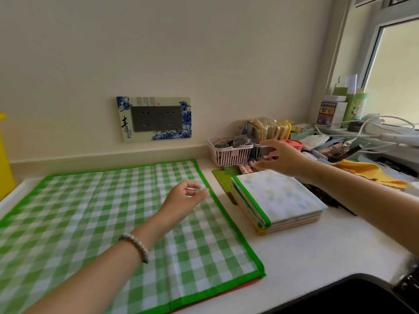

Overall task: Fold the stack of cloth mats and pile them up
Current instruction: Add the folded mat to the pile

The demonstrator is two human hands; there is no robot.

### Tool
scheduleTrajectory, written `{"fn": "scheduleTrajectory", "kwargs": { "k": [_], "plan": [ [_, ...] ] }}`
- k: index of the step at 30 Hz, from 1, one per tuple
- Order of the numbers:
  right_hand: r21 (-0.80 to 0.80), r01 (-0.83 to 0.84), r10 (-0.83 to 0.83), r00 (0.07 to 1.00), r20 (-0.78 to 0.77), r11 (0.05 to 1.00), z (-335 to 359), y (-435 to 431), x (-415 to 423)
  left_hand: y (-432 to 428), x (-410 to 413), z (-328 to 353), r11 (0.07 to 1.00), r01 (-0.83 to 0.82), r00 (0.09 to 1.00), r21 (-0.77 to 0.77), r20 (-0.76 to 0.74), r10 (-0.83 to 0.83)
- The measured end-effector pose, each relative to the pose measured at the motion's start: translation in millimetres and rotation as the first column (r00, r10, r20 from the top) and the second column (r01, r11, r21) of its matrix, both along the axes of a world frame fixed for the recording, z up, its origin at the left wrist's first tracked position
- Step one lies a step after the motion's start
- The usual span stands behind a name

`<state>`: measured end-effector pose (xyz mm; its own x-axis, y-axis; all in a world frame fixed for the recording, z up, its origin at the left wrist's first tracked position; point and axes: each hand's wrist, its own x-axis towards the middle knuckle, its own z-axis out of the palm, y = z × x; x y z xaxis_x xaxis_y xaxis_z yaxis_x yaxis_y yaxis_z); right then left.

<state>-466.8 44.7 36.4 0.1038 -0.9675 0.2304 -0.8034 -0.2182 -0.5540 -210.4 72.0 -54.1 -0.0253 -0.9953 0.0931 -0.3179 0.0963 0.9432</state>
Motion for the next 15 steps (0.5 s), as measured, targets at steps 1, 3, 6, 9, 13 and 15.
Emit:
{"fn": "scheduleTrajectory", "kwargs": {
  "k": [1,3,6,9,13,15],
  "plan": [
    [-0.022,-0.027,0.027,1.0,0.004,0.999,-4.9,3.6,16.2,4.1,9.4,-3.0,0.998,-0.001,0.994,-0.059,0.112,0.008],
    [-0.067,-0.093,0.091,0.996,-0.021,0.993,-20.8,13.4,49.7,15.0,28.7,-10.8,0.995,0.036,0.946,-0.091,0.324,-0.005],
    [-0.099,-0.212,0.206,0.976,-0.065,0.972,-55.2,34.7,96.2,35.4,62.5,-25.5,0.998,0.05,0.834,-0.027,0.551,-0.027],
    [-0.047,-0.331,0.325,0.94,-0.108,0.942,-91.5,57.4,132.9,60.1,98.4,-36.2,1.0,0.02,0.722,0.004,0.692,-0.017],
    [0.049,-0.451,0.453,0.878,-0.155,0.891,-117.5,86.7,161.9,94.4,144.2,-40.9,0.996,0.081,0.623,0.03,0.778,-0.074],
    [0.107,-0.517,0.528,0.836,-0.15,0.849,-122.2,100.6,170.0,112.9,164.9,-40.8,0.991,0.11,0.647,0.076,0.751,-0.13]
  ]
}}
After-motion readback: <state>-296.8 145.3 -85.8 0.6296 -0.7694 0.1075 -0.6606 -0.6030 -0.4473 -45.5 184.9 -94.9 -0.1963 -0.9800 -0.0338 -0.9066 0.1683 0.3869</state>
